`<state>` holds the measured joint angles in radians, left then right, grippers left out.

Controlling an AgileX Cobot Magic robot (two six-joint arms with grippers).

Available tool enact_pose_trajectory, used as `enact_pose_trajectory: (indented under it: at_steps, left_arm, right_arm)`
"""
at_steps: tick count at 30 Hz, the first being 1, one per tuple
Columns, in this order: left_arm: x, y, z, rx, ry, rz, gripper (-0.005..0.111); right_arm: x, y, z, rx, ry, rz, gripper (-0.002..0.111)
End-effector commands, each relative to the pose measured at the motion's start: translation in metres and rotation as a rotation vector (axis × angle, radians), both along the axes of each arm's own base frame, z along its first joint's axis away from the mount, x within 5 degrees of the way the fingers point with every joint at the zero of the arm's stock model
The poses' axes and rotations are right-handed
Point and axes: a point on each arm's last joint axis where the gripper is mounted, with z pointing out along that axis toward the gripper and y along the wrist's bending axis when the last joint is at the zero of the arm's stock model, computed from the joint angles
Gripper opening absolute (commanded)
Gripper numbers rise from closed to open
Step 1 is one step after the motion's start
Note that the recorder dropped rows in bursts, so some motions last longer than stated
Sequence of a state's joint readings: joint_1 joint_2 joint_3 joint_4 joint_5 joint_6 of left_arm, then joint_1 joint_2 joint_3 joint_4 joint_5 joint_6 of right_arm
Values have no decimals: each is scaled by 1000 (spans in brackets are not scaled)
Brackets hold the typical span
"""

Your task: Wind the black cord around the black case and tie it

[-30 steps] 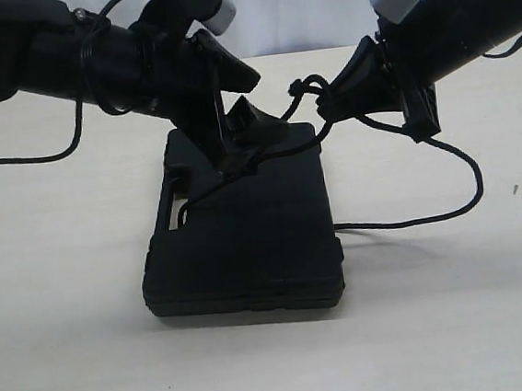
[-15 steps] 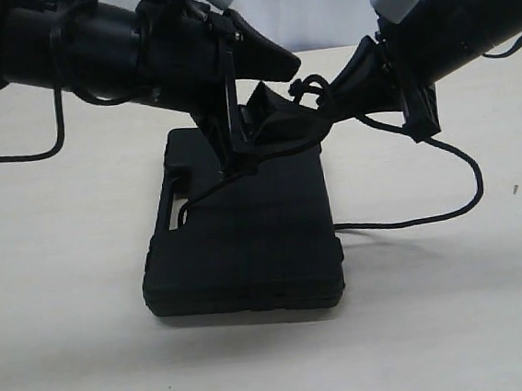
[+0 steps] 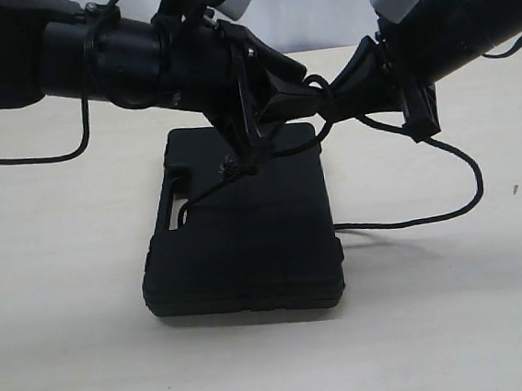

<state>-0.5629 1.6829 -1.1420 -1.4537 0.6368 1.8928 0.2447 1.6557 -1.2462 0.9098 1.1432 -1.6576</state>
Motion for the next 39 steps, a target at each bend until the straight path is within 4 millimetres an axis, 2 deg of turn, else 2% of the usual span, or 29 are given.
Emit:
enact_pose_trajectory:
  at_steps: [1,12,14,21,28,33,39]
  left_arm:
    - [7,2,-2,15,-26,78,38]
    - [3,-1,0,-19,-3,30,38]
    - [2,-1,0,-21,-2,22,34]
    - [-4,-4,1,-44,20,-45,0]
    - [-4,-4,1,-46,29,-46,0]
    - [-4,-2,0,-12,31,-32,0]
    - [-2,1,2,4,18,4,0]
  right_arm:
    - [-3,0,1,6,10,7,4]
    - [-3,0,1,6,10,7,4]
    - [-3,0,1,6,10,7,4]
    - [-3,0,1,7,25,-7,4]
    - [-2,0,1,11,122,-104,5]
    - [-1,-2,0,-20,128,-122,22]
    - [6,-13,-9,-157,175,-314,52]
